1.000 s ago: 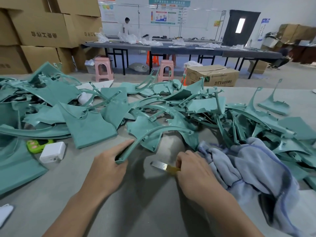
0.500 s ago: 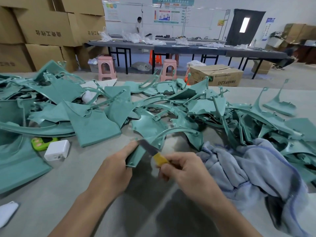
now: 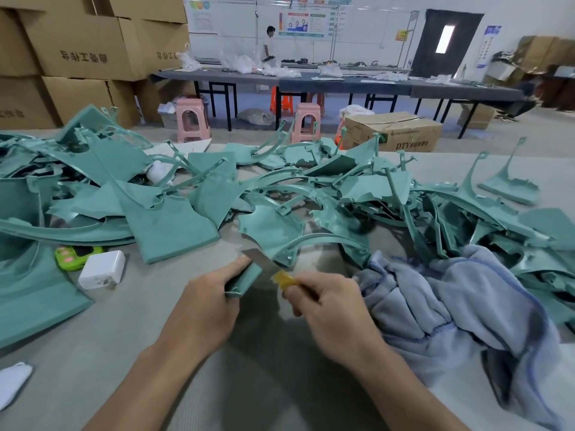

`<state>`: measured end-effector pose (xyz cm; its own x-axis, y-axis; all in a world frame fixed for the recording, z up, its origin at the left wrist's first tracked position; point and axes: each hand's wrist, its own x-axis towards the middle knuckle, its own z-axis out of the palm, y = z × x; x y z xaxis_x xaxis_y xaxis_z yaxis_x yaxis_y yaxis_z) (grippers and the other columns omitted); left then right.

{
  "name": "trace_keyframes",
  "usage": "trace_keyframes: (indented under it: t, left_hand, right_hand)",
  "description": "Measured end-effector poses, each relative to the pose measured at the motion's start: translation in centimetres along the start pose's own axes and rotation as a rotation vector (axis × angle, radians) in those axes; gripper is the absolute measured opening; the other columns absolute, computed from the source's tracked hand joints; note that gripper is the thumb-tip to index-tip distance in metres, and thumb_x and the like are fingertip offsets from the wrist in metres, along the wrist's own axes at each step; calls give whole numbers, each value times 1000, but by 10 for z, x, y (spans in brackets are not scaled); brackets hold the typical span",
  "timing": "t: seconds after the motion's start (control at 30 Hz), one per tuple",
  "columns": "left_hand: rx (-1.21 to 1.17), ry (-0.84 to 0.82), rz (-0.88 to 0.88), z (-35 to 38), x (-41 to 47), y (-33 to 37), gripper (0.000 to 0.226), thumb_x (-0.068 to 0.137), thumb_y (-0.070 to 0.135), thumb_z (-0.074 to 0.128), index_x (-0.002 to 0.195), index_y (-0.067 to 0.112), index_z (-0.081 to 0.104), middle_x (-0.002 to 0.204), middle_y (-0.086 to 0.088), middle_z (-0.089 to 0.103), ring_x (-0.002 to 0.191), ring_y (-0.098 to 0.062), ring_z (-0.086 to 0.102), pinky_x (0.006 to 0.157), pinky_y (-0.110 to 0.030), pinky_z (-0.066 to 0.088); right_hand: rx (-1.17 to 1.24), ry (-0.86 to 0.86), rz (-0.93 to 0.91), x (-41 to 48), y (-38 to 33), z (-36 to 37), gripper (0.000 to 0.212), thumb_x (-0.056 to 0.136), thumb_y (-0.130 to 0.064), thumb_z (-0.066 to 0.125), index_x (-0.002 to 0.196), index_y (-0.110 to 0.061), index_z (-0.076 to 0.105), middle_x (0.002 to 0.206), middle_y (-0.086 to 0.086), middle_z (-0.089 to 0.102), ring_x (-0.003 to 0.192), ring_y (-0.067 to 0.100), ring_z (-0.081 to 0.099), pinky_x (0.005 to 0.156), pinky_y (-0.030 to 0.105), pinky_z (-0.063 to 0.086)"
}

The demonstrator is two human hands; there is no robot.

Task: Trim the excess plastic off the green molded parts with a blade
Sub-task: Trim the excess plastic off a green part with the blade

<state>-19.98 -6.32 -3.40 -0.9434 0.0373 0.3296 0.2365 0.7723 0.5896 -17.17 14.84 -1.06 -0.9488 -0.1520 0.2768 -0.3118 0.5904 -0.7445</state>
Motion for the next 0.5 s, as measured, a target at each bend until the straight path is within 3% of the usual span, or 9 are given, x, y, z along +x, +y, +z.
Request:
trace_keyframes:
  t: [0.1,0.17,0.27,0.37,0.43,0.5]
  left_hand:
    - [-34,25,-23,-1,2,1,66,86,-2,57,133,45,63,126,19,69,117,-7,62,94,-19,46]
    - [-53,38,-18,-1,1,1,66,86,-1,57,132,45,64,126,22,68,118,-3,61,96,-17,45]
    - [-78,43,-15,-2,0,2,67,85,-3,58,130,47,64,124,23,69,116,1,61,94,-16,45]
    - [-59,40,7,-1,-1,4,66,85,-4,59,126,47,67,121,22,70,113,2,62,90,-8,43]
    - [-61,54,7,-1,-2,5,63,85,-4,59,124,45,69,118,22,71,113,1,59,83,5,35]
    - [-94,87,2,-3,-3,8,59,85,-3,60,121,43,70,118,29,66,108,4,59,78,10,32]
  right_hand:
    - [-111,182,253,14,8,-7,32,97,-30,59,69,-15,62,59,2,62,57,20,55,60,46,45]
    - [-84,269,308,14,14,-16,35,100,-26,58,67,-12,59,61,5,62,59,21,54,63,46,47]
    - [95,157,125,5,8,-16,30,97,-29,61,70,-16,63,61,1,62,50,6,46,49,25,37]
    - [58,46,39,3,3,-5,29,92,-35,60,67,-22,62,55,-6,59,48,4,45,46,19,33]
    - [38,125,200,12,11,-8,29,94,-30,62,66,-27,66,51,-8,60,44,4,47,43,20,34]
    - [-74,267,434,19,23,-22,37,98,-28,59,63,-21,69,51,-5,62,48,7,52,43,23,36]
